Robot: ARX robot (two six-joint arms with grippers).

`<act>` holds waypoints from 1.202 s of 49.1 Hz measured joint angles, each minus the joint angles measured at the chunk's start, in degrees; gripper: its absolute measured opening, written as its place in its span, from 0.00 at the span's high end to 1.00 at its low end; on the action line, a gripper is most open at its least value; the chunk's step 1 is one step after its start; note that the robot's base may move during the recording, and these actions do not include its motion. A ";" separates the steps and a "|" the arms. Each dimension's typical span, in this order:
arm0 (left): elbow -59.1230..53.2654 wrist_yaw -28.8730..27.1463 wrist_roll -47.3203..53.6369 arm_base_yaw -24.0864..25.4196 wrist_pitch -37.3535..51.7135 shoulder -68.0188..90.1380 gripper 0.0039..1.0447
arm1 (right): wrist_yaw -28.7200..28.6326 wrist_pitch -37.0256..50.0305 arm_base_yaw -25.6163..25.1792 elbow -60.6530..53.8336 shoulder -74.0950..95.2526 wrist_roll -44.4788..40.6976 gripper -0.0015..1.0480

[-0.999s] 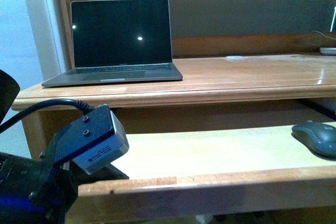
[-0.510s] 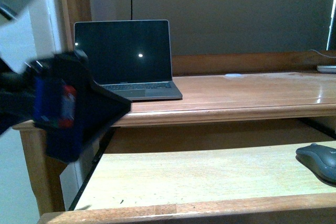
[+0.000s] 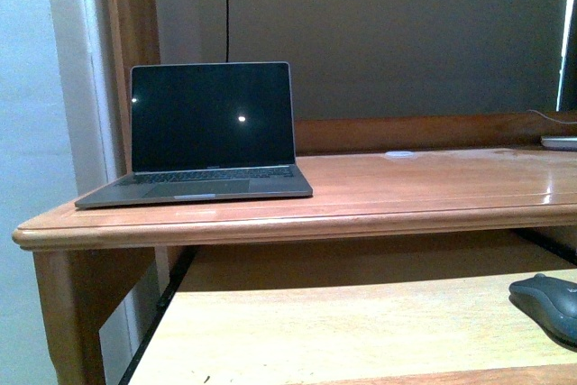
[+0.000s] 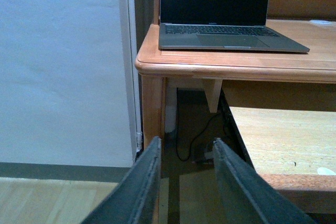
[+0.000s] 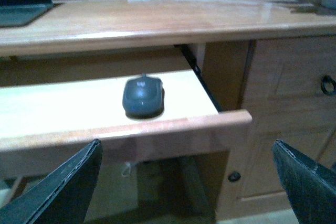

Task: Place mouse

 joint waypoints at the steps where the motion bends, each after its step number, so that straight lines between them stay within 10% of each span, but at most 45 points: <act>1: -0.24 0.42 0.00 0.28 0.00 -0.26 0.74 | -0.37 0.76 -0.15 0.50 1.01 0.00 0.07; 10: -3.56 3.82 0.11 4.11 -0.13 -3.65 0.98 | -5.27 8.22 -1.07 8.96 18.95 -0.07 0.07; 26: -7.67 13.38 0.37 14.34 -1.88 -9.62 0.98 | -7.37 6.78 8.37 26.34 47.30 -2.93 0.07; 59: -12.15 14.01 0.42 14.58 -11.28 -23.54 0.98 | 1.09 0.79 5.97 43.74 72.13 -3.87 0.07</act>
